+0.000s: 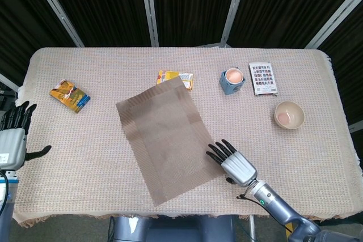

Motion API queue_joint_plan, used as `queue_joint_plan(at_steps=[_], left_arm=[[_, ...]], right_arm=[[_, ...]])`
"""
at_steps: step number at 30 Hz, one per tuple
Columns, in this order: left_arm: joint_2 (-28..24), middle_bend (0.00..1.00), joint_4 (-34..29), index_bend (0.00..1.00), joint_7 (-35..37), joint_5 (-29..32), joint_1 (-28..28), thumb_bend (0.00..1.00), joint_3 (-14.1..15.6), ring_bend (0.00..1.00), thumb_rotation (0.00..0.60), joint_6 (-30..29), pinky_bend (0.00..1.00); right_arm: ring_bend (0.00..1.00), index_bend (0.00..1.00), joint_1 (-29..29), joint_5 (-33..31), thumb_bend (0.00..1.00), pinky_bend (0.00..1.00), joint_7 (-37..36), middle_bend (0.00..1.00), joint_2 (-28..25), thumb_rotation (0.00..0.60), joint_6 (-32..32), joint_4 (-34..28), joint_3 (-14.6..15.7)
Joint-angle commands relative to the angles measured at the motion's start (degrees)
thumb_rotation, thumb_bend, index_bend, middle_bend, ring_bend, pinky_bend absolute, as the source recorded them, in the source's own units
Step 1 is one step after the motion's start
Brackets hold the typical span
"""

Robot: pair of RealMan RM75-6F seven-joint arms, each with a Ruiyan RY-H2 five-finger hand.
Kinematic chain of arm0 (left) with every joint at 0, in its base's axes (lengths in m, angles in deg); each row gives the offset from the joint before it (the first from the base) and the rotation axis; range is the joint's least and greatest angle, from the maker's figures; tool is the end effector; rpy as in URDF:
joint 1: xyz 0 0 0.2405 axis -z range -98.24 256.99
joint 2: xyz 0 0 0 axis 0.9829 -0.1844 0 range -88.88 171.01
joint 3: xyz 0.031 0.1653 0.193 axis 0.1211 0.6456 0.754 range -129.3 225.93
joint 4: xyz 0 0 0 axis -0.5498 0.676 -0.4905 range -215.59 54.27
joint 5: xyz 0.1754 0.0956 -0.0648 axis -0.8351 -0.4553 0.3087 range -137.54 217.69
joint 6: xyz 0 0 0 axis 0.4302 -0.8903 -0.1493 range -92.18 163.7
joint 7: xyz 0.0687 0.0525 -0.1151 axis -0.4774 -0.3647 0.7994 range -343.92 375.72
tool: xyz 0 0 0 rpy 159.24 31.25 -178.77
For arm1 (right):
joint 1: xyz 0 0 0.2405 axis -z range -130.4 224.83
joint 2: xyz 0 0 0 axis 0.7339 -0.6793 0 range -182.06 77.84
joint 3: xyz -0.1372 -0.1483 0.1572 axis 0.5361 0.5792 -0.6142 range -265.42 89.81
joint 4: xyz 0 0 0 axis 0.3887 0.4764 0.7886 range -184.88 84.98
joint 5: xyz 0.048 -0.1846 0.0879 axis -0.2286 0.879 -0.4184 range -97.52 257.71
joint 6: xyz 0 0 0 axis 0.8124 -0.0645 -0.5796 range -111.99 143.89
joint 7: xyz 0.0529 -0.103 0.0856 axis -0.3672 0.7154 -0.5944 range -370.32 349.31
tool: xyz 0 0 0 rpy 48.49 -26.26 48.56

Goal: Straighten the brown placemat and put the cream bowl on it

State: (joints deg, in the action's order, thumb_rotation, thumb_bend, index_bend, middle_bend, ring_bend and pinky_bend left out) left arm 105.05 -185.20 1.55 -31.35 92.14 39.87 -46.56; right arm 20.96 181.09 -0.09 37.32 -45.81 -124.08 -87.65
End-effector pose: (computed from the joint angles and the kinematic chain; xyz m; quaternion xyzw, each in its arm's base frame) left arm -0.2655 0.2324 0.1573 -0.5613 -0.3950 -0.3848 0.6171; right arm -0.2245 -0.2488 -0.0309 0.8318 -0.2448 0.3489 0.3555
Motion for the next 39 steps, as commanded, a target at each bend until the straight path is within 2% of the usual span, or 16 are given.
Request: queue_joint_plan(at_steps=[1,18,31,34,39], left_arm=[[0.11,0.0,0.25,0.0,-0.03,0.19,0.05,0.0,-0.06,0.0,0.6,0.14,0.0],[0.28,0.0,0.33,0.0,0.2,0.38,0.14,0.0,-0.07,0.0,0.6,0.84,0.0],[0.21,0.0,0.25,0.0,0.45,0.05,0.11,0.0,0.04,0.0,0.6,1.13,0.0],[0.16,0.0,0.19,0.0,0.51,-0.07,0.1,0.0,0.08,0.0,0.6,1.14,0.0],[0.0,0.0,0.26,0.0,0.73,-0.27,-0.01,0.0,0.09,0.0,0.6,1.05,0.0]], right_arm=[[0.0,0.1,-0.67,-0.64,0.0,0.0,-0.35,0.0,0.92,0.6,0.26,1.31,-0.28],[0.0,0.12,-2.44,-1.58,0.0,0.0,-0.44,0.0,3.26,0.6,-0.09,3.9,0.24],[0.0,0.12,-4.21,0.36,0.01,0.0,-4.96,0.0,7.07,0.6,-5.01,9.32,-0.09],[0.0,0.11,-4.64,0.82,0.03,0.0,-6.2,0.0,7.81,0.6,-5.59,10.99,0.26],[0.0,0.11,-5.15,1.25,0.15,0.0,-7.53,0.0,8.73,0.6,-5.66,13.61,1.16]])
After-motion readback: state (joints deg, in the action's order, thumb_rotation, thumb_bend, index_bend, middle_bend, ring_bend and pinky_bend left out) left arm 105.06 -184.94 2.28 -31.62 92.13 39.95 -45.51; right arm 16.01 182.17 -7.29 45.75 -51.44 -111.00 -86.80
